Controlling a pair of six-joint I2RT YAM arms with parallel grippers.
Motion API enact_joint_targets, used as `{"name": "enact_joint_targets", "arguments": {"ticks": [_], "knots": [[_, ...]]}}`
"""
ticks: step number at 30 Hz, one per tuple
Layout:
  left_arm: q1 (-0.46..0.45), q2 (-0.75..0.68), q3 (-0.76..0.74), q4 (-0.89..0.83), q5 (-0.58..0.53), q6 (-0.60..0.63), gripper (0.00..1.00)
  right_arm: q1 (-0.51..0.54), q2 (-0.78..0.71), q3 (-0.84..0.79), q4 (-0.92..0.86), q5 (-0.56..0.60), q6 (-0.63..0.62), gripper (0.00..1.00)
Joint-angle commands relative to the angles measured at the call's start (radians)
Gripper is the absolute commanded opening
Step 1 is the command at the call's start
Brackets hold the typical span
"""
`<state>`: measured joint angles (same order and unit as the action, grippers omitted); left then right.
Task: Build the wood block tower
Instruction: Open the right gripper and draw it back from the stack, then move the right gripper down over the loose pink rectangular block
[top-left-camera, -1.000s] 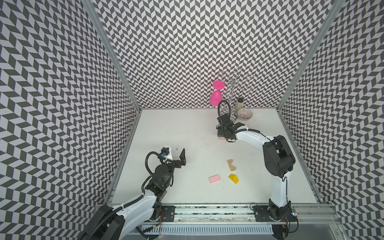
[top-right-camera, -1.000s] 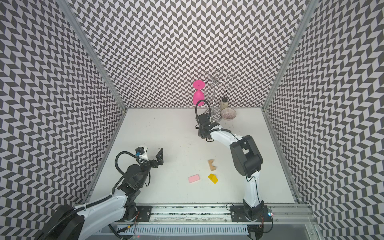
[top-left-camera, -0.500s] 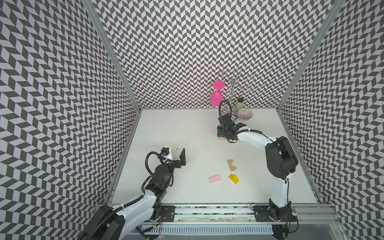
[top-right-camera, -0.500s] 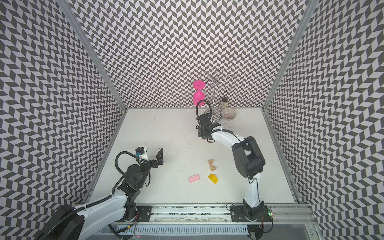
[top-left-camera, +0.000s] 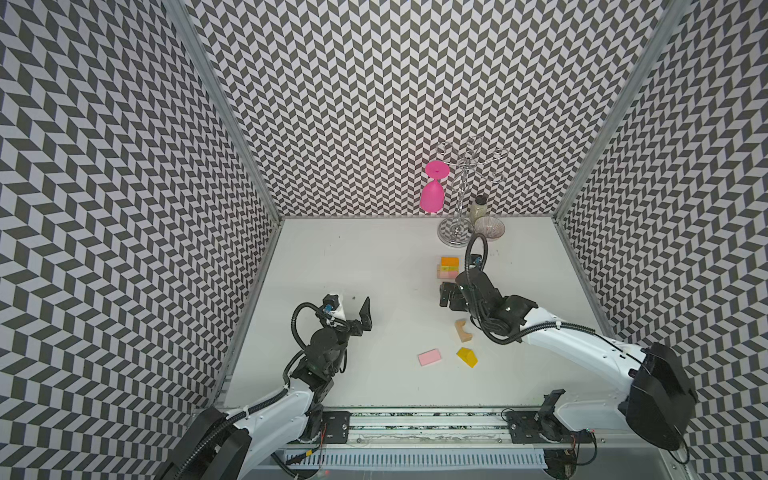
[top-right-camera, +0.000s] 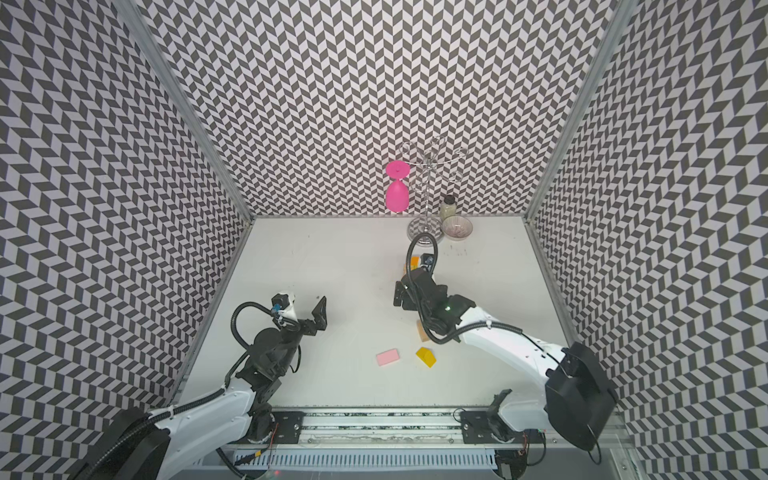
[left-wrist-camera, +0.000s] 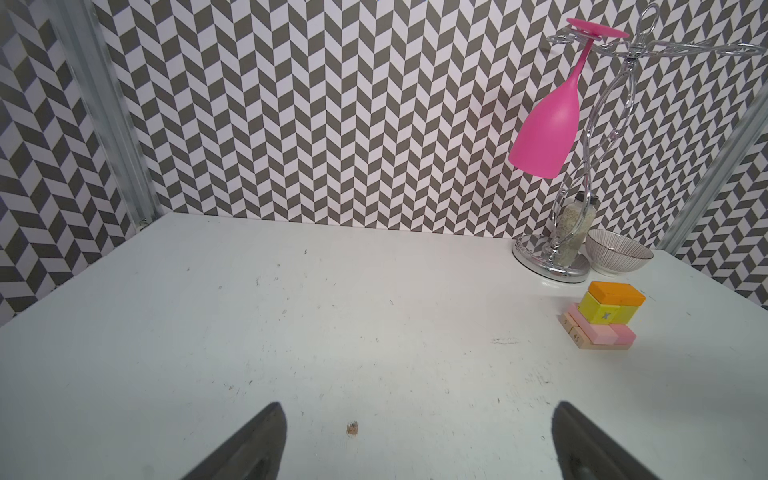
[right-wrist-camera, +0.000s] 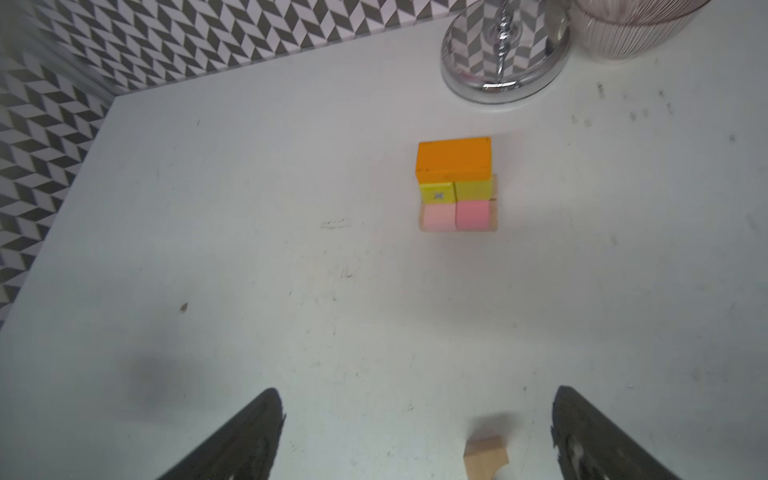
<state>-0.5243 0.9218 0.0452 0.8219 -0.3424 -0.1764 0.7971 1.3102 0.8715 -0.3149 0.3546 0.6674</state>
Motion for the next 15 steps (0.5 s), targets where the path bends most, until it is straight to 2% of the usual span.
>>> {"name": "enact_joint_targets", "arguments": {"ticks": [1,3,6,7,10,12,15], "knots": [[-0.005,-0.003,0.025,0.004,-0.016,-0.009,1.00,0.046,-0.076,-0.077,0.133,-0.075,0.105,0.99],[-0.005,-0.002,0.028,-0.002,-0.025,-0.013,1.00,0.046,-0.126,-0.139,0.185,-0.093,0.116,1.00],[-0.005,0.000,0.030,-0.006,-0.032,-0.015,1.00,0.048,-0.214,-0.306,0.383,-0.181,0.039,1.00],[-0.005,0.001,0.031,-0.006,-0.032,-0.015,1.00,0.048,-0.229,-0.328,0.399,-0.194,0.027,1.00],[-0.005,0.001,0.034,-0.016,-0.036,-0.018,1.00,0.052,-0.225,-0.291,0.259,-0.177,0.031,1.00],[-0.005,-0.007,0.033,-0.024,-0.040,-0.021,1.00,0.091,-0.205,-0.271,0.190,-0.120,0.036,1.00],[-0.005,-0.020,0.028,-0.026,-0.045,-0.023,1.00,0.144,-0.164,-0.269,0.158,-0.114,0.019,0.99]]}}
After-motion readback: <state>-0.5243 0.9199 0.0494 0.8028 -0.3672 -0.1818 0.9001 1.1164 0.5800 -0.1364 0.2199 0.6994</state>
